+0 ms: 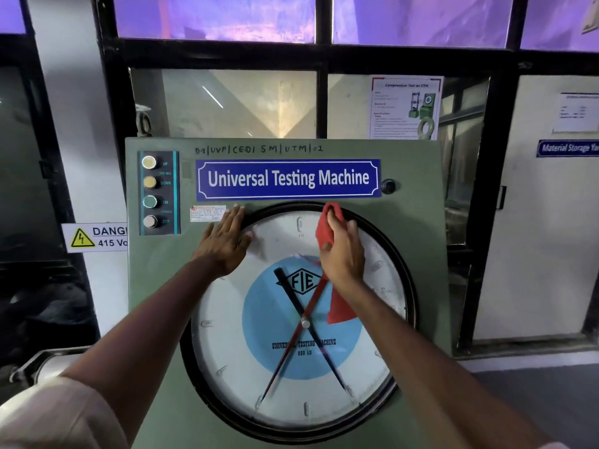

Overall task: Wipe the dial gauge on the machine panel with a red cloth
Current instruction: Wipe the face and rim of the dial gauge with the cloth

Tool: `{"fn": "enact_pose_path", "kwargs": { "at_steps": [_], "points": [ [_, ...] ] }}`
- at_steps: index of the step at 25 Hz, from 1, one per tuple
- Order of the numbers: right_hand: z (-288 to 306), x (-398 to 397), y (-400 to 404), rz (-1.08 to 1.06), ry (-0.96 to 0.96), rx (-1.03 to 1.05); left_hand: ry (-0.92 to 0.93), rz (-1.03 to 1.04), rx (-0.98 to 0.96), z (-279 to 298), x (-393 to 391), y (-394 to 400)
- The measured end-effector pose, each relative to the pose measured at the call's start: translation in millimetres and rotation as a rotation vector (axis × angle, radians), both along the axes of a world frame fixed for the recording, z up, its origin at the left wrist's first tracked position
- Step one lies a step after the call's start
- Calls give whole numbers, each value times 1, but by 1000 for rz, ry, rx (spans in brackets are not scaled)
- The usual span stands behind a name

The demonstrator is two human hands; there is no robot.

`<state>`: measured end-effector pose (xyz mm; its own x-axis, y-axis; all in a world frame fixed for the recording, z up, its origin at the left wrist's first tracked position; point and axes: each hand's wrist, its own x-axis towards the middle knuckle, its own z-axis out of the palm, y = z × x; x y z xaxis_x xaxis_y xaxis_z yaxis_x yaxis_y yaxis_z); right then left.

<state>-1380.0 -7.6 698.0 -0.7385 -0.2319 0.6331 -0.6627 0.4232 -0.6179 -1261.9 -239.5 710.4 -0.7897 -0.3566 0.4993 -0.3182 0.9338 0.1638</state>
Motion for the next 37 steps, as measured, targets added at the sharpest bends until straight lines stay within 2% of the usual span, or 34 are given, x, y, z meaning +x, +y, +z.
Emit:
{"fn": "enact_pose_path", "kwargs": {
  "at_steps": [1, 3, 7, 10, 18, 21, 23, 27, 30, 33, 37],
  "points": [
    [-3, -3, -6, -132, 119, 107, 0, -10, -6, 0, 0, -3],
    [-11, -11, -18, -297, 241, 222, -13, -27, -26, 2, 1, -8],
    [-26, -21, -39, -311, 258, 272, -38, -64, -73, 7, 3, -15],
    [-29, -24, -49, -379, 321, 236, -20, -105, -69, 10, 3, -21],
    [-13, 0, -67, -392, 234, 289, 46, -198, -88, 29, 0, -36],
    [-15, 20, -79, -337, 361, 402, 126, -202, 9, 34, 4, -42],
    [-17, 23, -75, -320, 423, 481, 141, -173, -25, 36, 2, -38],
    [-12, -2, -55, -365, 381, 422, 79, -98, -159, 34, 2, -31],
    [-16, 6, -68, -362, 334, 341, 101, -115, -159, 25, 13, -41],
    [-20, 27, -85, -259, 421, 434, 27, -130, -166, 20, 27, -57],
    [-18, 17, -77, -237, 489, 525, -23, 71, -241, 9, 34, -67]
  ]
}}
